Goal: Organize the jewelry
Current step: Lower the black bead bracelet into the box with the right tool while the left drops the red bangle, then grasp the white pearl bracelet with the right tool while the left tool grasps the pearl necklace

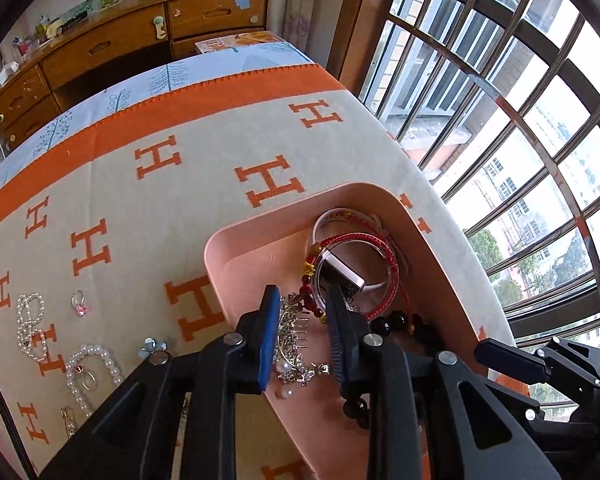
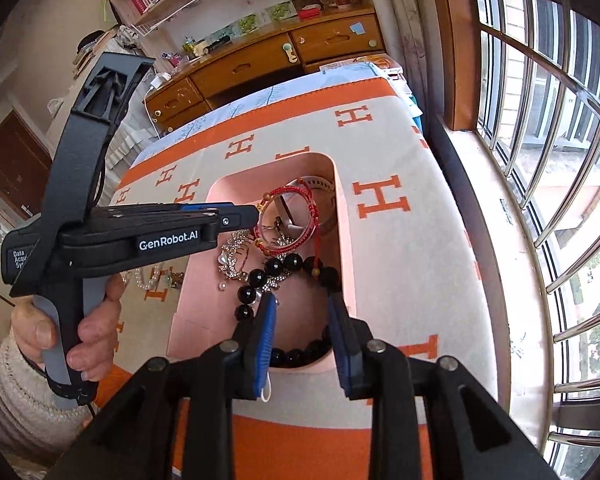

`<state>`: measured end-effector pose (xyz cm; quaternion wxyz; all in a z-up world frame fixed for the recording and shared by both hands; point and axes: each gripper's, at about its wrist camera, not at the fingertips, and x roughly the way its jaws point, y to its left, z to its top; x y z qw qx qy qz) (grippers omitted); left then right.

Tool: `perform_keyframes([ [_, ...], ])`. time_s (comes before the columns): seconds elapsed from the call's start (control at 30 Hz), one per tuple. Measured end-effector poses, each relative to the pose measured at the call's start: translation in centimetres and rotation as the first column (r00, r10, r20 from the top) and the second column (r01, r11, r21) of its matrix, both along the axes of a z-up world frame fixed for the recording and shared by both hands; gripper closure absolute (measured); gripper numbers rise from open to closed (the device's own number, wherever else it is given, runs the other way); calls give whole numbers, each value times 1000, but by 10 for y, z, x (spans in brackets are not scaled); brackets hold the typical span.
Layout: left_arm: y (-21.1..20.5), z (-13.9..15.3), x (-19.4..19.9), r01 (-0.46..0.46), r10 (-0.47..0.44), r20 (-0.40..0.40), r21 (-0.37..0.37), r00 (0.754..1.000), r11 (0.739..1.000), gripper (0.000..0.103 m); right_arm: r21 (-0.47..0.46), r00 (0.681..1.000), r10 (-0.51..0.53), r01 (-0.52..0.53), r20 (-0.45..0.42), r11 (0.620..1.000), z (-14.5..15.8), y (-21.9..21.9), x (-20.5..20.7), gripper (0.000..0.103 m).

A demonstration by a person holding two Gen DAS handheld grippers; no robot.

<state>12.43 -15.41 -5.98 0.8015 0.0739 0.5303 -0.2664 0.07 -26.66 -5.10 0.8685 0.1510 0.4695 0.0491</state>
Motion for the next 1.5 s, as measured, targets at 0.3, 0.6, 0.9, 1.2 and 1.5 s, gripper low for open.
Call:
perform_keyframes([
  [0.3,47,28,-35,-113,104,183,35,978,993,44,11,999,36,-37,12,999,-3,16,2,76],
  [0.6,116,46,-55,-232,202,295,71,934,970,44,-10,990,137,-137,27,990,7,58,10,76],
  [0.9,210,71,-36,-292,267,252,67,930,954,20,-32,963,268,-267,25,963,26,115,36,69],
  [1.2,281,68,6,-405,383,223,62,896,912,12,-45,944,324,-327,-62,944,24,167,95,65],
  [1.5,285,6,58,-376,371,60,114,927,920,13,-140,901,313,-366,-301,920,-28,215,143,65],
])
